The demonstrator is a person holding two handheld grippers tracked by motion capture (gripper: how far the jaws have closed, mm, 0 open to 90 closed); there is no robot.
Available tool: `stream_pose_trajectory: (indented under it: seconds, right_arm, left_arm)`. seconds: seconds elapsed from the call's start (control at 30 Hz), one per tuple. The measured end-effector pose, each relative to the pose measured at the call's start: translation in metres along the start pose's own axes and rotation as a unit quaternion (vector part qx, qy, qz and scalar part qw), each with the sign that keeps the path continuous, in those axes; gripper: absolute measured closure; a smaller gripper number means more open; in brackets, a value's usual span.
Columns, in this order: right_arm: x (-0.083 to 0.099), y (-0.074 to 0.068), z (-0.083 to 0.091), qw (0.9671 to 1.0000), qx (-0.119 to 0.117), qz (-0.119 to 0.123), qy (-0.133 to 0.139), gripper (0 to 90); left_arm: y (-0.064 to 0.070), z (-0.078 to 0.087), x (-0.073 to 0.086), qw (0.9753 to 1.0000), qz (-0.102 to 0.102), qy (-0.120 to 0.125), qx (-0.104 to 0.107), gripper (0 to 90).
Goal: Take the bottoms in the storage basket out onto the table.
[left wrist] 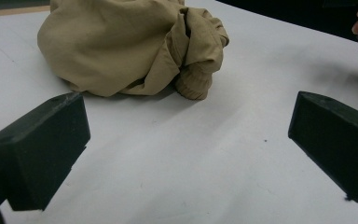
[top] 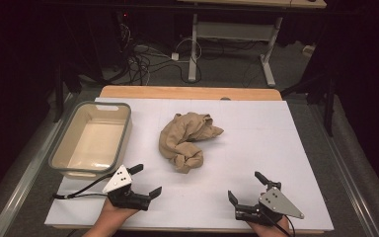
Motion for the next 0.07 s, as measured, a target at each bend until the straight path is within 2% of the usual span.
stream_pose_trajectory:
  seconds: [0.07]
  right_arm:
    - [0.0002, 0.0, 0.0014, 1.0, 0.003, -0.004, -0.001, 0.4]
  left_arm:
    - [-0.0003, -0.0017, -0.0001, 0.9999, 0.002, 0.01, 0.002, 0.0]
Point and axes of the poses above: each handheld gripper's, and its own axes: z roughly backward along the jaws, x roughly out of its underside, y roughly to its right, the point moved 3 cm from there along -z, roughly forward along the jaws, and after that the axes turned 1 degree about z, right-handed, at the moved point
